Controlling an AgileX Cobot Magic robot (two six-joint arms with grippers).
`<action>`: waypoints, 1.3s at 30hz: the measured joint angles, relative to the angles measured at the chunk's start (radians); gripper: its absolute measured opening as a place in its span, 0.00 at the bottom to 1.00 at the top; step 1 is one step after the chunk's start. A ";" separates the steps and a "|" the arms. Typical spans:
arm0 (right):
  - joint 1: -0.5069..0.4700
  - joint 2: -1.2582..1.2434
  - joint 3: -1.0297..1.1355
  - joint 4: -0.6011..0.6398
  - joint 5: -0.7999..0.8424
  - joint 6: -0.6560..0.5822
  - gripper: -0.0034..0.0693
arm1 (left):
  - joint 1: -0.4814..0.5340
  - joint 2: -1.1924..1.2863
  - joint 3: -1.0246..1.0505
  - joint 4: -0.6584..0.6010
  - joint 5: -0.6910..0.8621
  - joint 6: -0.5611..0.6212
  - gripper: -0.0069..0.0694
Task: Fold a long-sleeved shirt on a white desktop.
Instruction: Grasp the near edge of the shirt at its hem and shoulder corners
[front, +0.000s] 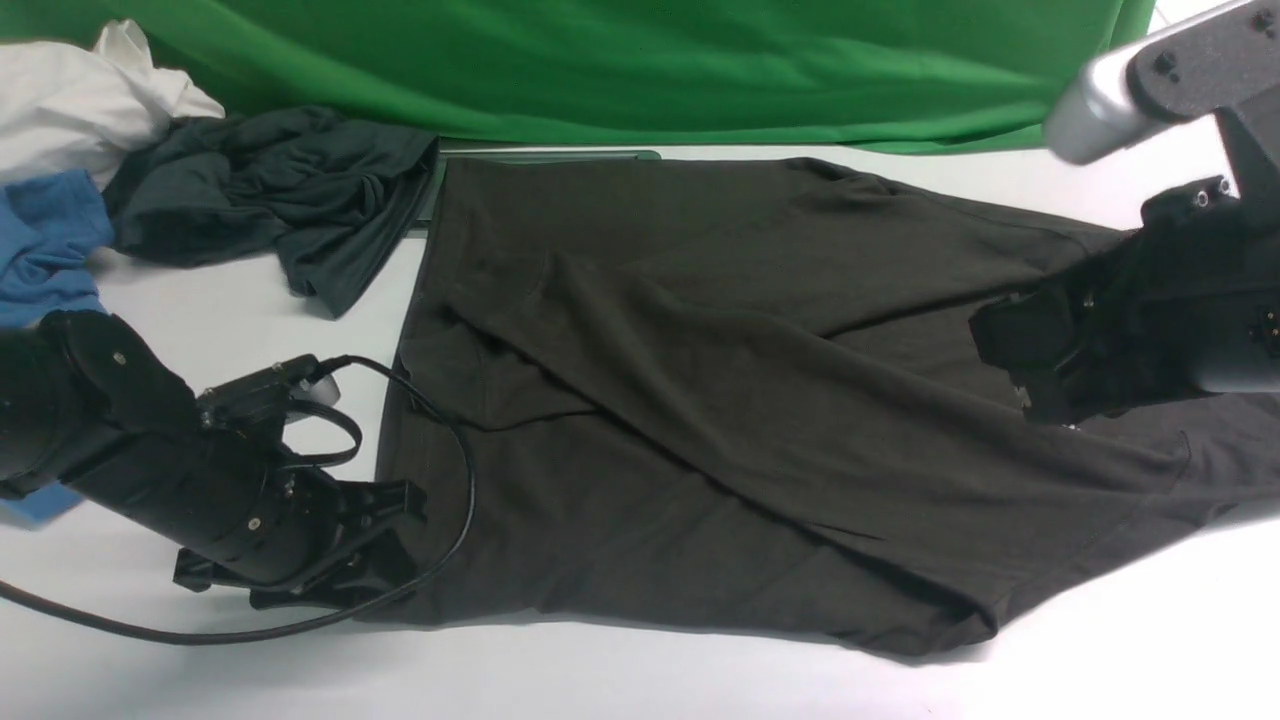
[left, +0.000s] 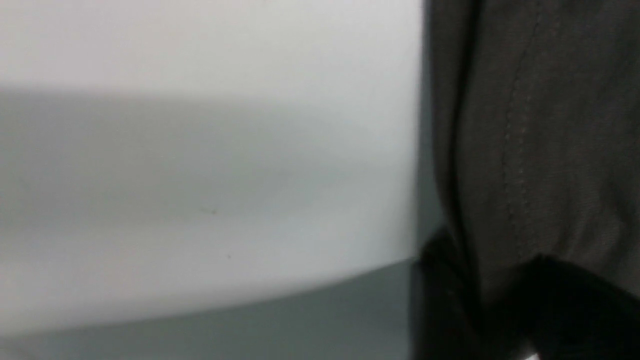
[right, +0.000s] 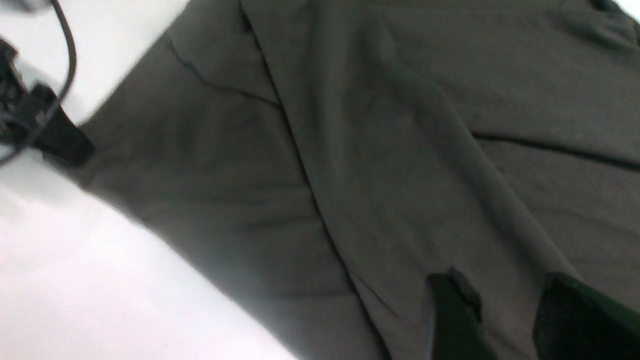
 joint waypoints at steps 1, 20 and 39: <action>0.000 0.008 0.003 0.000 0.005 -0.017 0.38 | 0.000 0.001 0.000 0.003 0.002 0.003 0.31; 0.000 0.320 0.207 -0.105 0.049 -0.667 0.62 | 0.000 -0.118 0.007 0.123 0.075 -0.073 0.14; 0.000 0.474 0.254 -0.104 -0.132 -0.687 0.16 | 0.000 -0.118 0.007 0.126 0.085 -0.073 0.14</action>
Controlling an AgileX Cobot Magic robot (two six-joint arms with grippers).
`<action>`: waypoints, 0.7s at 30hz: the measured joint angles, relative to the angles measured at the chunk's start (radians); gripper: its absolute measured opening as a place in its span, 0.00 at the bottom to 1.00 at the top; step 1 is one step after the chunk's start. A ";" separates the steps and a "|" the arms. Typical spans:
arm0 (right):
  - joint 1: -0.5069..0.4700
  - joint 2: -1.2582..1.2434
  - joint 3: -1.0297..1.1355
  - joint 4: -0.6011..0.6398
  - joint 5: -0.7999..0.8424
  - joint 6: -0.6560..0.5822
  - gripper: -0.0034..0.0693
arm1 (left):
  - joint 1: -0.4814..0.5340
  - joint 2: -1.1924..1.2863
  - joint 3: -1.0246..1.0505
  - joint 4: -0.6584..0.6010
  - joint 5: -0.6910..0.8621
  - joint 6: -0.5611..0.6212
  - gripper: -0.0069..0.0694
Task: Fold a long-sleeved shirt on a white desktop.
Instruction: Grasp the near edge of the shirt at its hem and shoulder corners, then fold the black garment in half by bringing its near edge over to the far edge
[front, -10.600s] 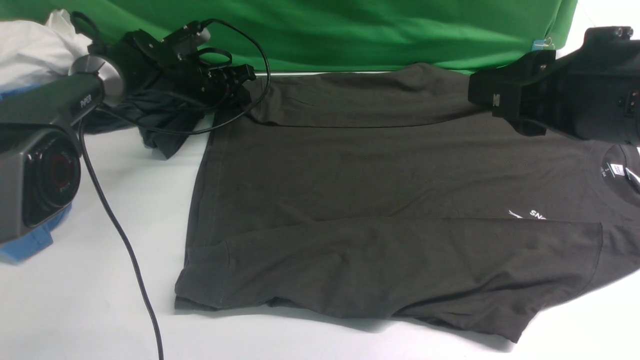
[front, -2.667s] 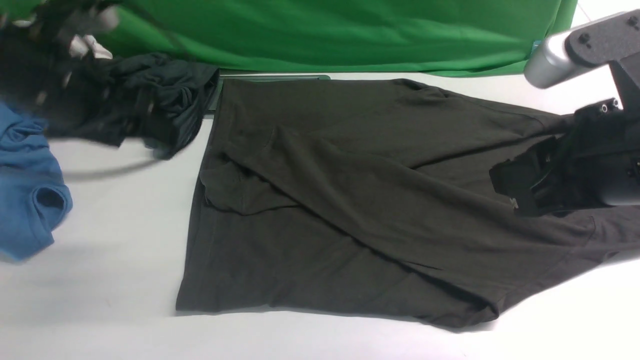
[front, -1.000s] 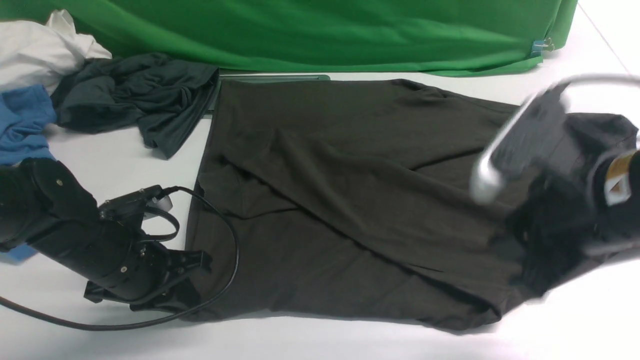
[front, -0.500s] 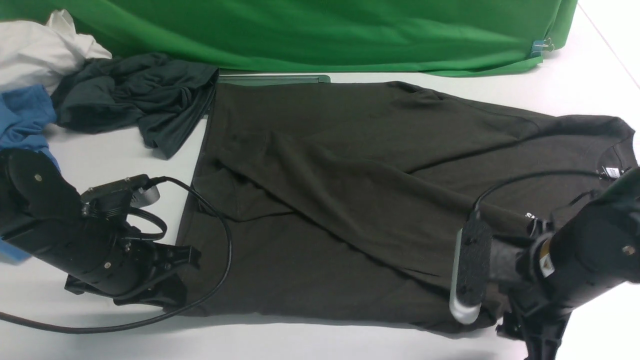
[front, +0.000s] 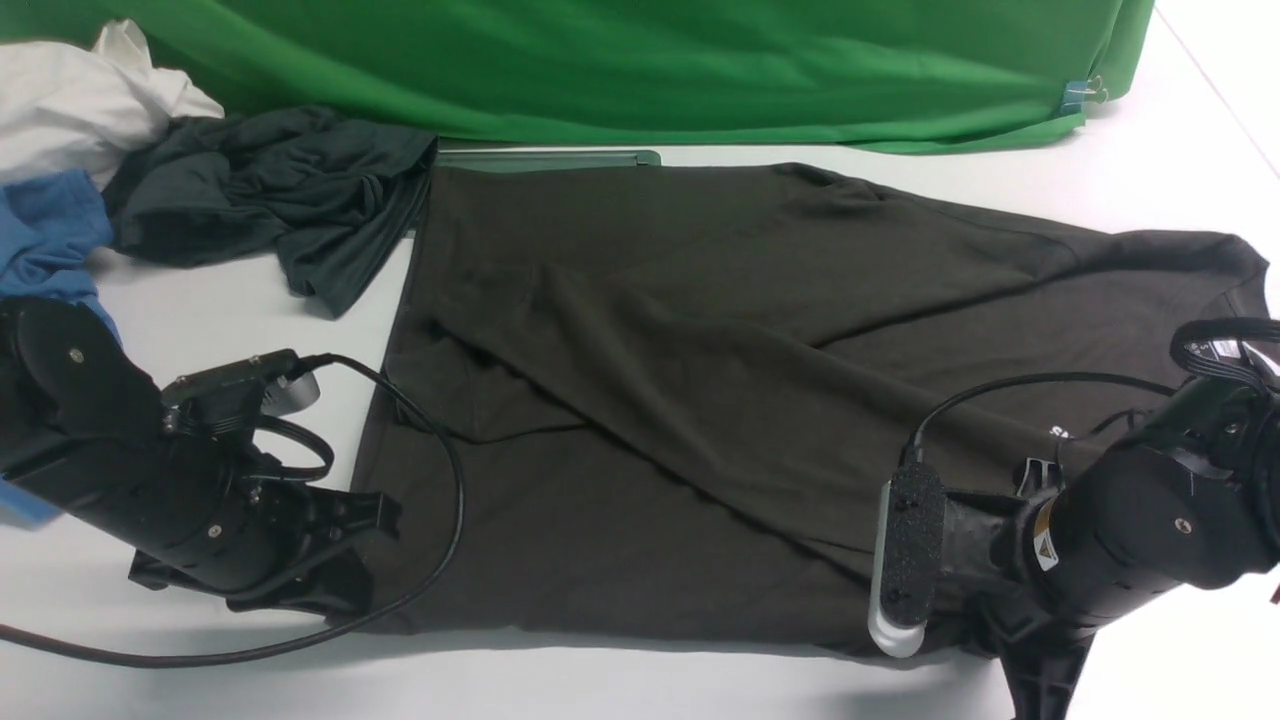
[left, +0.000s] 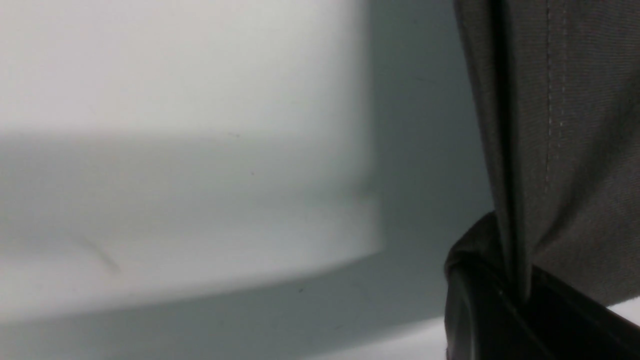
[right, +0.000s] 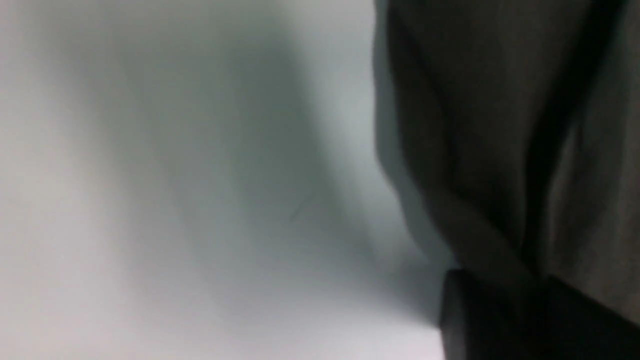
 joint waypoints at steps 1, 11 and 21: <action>0.000 -0.003 -0.001 0.002 0.016 0.003 0.13 | 0.000 -0.001 0.000 0.000 0.005 0.005 0.14; 0.000 -0.191 -0.021 0.026 0.189 0.023 0.11 | 0.000 -0.132 0.000 0.006 0.053 0.020 0.14; 0.000 -0.409 -0.017 0.072 0.340 0.081 0.11 | -0.002 -0.344 0.025 0.012 0.149 -0.009 0.14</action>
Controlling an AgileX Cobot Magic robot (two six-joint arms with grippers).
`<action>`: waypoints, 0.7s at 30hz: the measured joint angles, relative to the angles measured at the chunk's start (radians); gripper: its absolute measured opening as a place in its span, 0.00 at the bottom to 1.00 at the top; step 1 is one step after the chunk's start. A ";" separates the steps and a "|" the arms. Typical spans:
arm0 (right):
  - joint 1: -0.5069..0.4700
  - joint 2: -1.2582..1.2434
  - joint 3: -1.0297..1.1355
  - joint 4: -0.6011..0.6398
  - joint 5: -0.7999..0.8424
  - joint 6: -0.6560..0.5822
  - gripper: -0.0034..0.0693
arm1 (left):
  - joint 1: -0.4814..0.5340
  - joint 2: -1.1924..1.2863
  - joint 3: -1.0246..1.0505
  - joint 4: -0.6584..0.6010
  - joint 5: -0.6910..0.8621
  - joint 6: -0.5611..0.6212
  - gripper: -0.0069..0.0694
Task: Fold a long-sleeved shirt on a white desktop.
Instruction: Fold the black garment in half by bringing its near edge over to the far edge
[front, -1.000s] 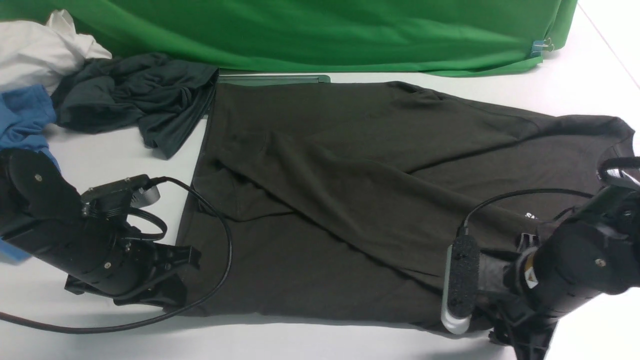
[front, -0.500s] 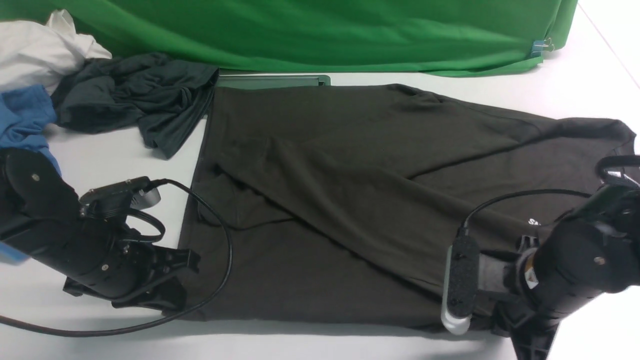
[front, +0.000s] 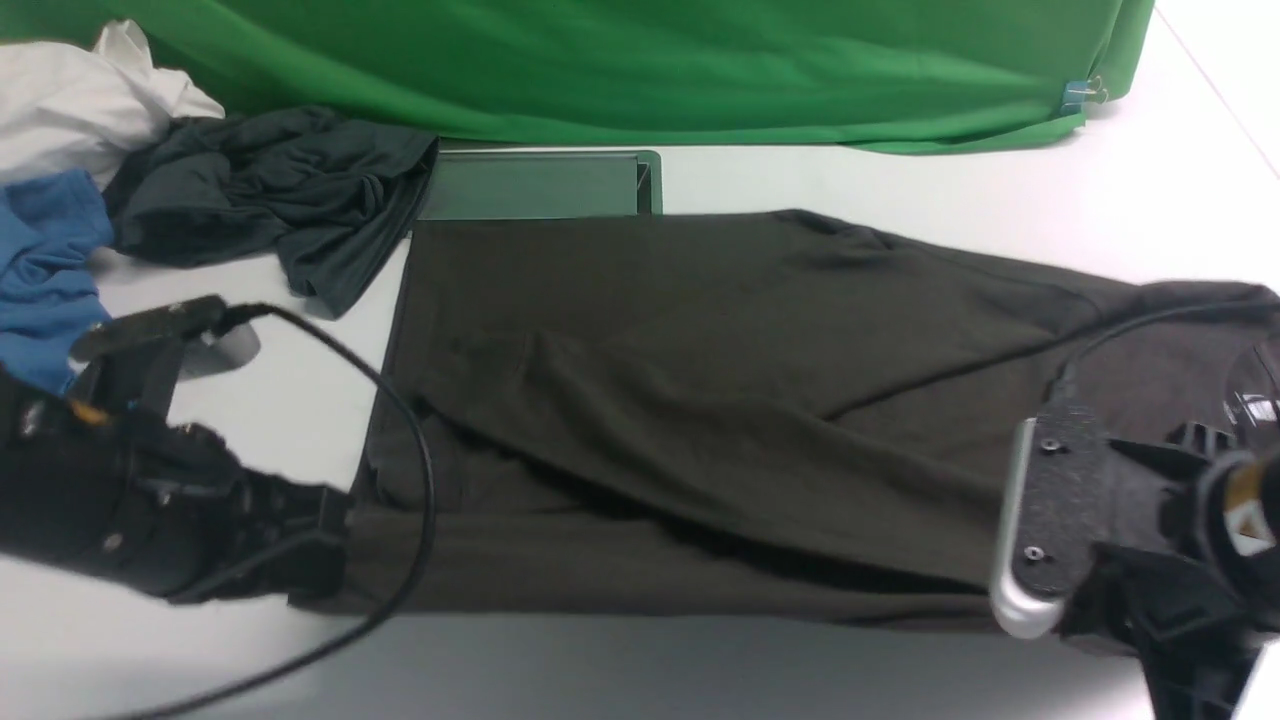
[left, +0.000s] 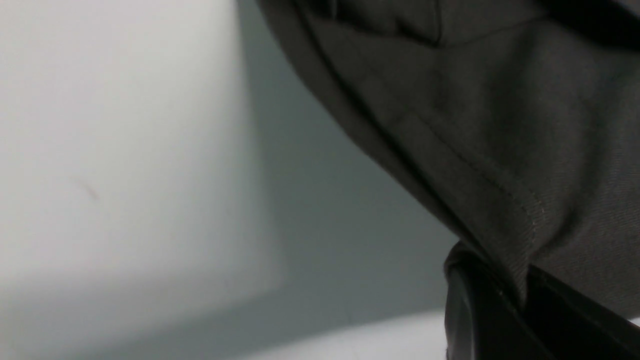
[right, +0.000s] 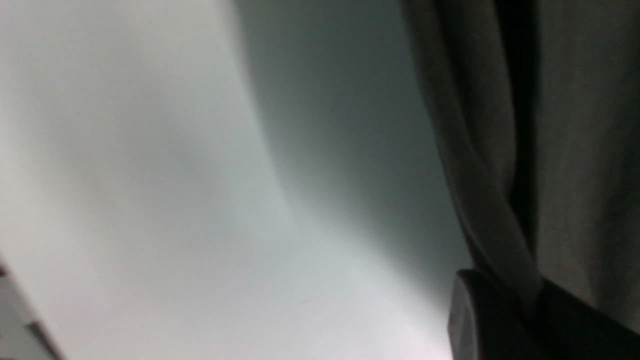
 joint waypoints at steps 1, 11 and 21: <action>0.000 -0.010 0.005 0.007 0.006 0.000 0.11 | 0.000 -0.011 0.012 0.001 0.007 -0.005 0.14; 0.000 -0.117 0.096 0.142 0.055 0.019 0.11 | 0.000 -0.128 0.143 0.012 -0.008 -0.026 0.14; -0.069 -0.005 -0.147 0.084 0.053 -0.023 0.11 | 0.000 -0.025 -0.079 0.053 0.017 -0.030 0.14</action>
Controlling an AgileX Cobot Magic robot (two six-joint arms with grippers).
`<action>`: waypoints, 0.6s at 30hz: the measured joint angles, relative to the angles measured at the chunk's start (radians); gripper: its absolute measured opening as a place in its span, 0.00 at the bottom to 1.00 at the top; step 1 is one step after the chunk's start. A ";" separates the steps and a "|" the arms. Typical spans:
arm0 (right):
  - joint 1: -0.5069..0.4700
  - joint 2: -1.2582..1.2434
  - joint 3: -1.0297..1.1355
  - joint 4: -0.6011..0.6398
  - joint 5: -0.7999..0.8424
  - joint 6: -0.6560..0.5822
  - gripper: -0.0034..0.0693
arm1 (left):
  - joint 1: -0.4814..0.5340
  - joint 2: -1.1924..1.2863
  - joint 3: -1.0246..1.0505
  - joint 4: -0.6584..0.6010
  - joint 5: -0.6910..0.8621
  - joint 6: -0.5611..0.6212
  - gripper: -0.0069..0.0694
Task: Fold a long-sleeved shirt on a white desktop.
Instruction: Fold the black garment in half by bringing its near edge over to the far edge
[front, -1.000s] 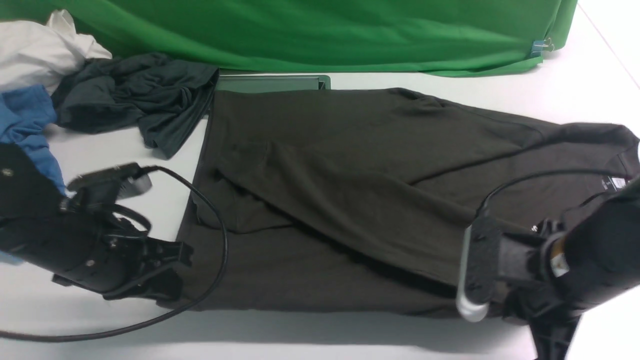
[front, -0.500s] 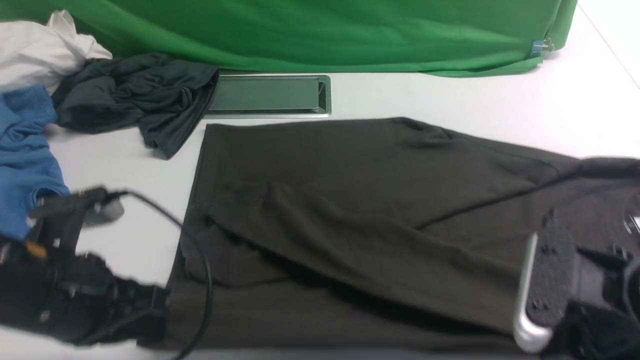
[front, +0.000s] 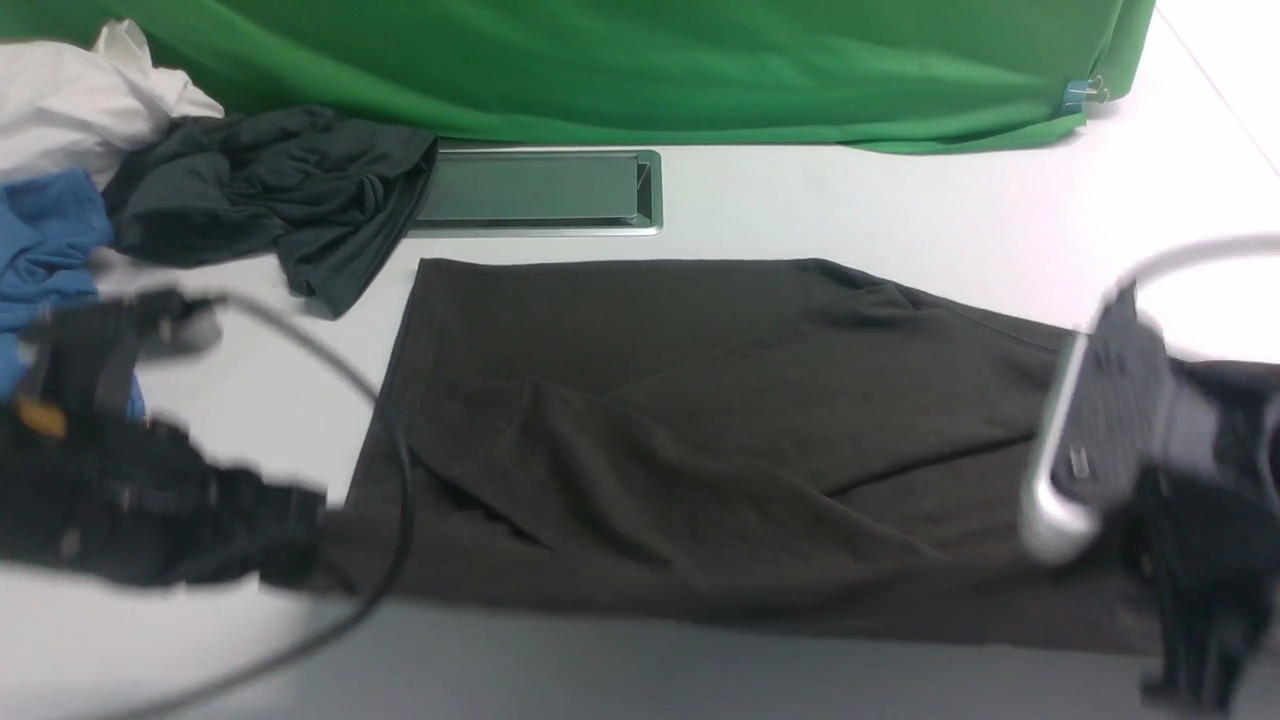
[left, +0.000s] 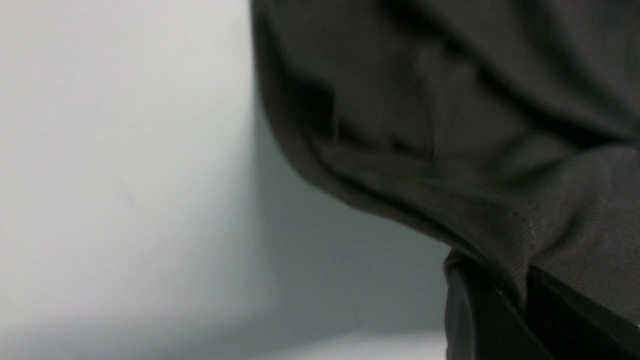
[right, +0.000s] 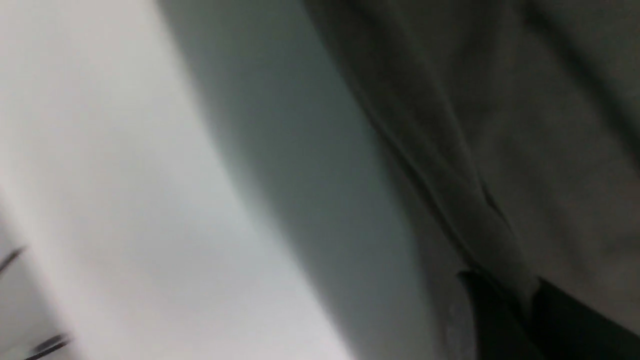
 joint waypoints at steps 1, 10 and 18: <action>-0.027 0.028 -0.028 -0.004 -0.005 -0.016 0.11 | 0.000 0.035 -0.048 0.000 0.009 0.000 0.14; -0.205 0.351 -0.324 0.005 -0.043 -0.095 0.11 | -0.001 0.418 -0.496 0.013 0.037 0.002 0.14; -0.253 0.755 -0.678 0.007 -0.198 -0.122 0.11 | -0.001 0.880 -0.904 0.078 -0.059 -0.011 0.16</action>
